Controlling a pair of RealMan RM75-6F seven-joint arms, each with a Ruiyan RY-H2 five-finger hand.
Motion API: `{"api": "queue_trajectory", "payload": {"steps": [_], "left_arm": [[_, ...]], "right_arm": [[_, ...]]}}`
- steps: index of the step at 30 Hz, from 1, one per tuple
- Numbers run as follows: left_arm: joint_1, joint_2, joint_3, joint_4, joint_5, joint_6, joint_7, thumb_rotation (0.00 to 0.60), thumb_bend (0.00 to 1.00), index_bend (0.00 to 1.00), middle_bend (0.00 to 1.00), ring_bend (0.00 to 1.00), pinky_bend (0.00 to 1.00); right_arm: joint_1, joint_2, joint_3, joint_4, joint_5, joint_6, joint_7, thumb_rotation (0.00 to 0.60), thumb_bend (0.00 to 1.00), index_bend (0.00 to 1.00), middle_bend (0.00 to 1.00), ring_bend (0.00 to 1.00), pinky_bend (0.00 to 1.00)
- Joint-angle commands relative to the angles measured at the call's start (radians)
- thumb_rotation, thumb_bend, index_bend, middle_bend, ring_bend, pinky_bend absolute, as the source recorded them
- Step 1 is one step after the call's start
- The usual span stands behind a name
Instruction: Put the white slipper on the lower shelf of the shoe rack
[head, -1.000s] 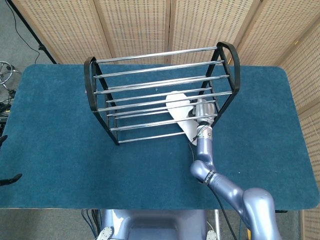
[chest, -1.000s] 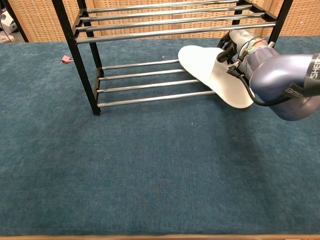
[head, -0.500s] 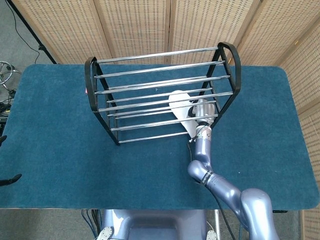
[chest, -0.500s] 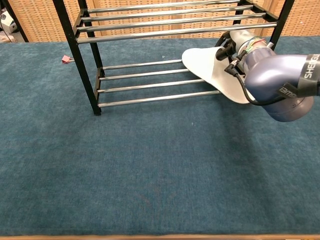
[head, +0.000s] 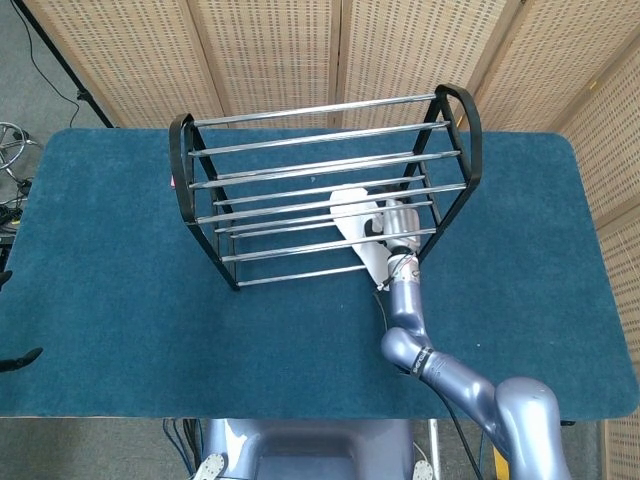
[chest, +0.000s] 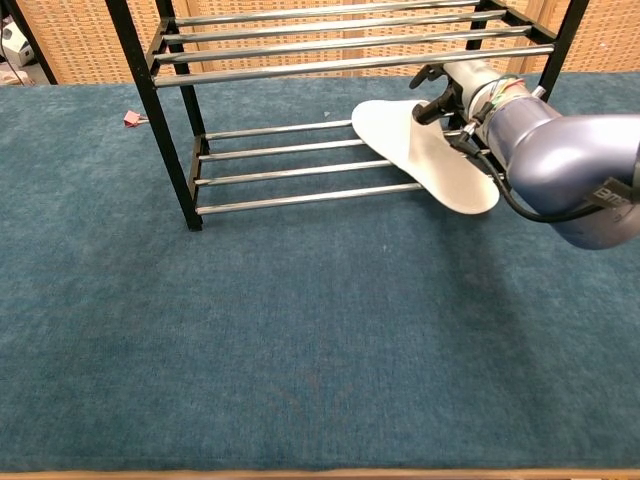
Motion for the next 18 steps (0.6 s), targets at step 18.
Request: {"api": "queue_trajectory", "payload": {"steps": [18], "left_arm": [[0.005,0.005,0.002,0.000,0.008,0.009,-0.005,0.600,0.00,0.00,0.00,0.00,0.00]], "right_arm": [[-0.025,0.012,-0.054,-0.055,-0.016,0.004,-0.030,0.600,0.50,0.13,0.00,0.00,0.00]]}}
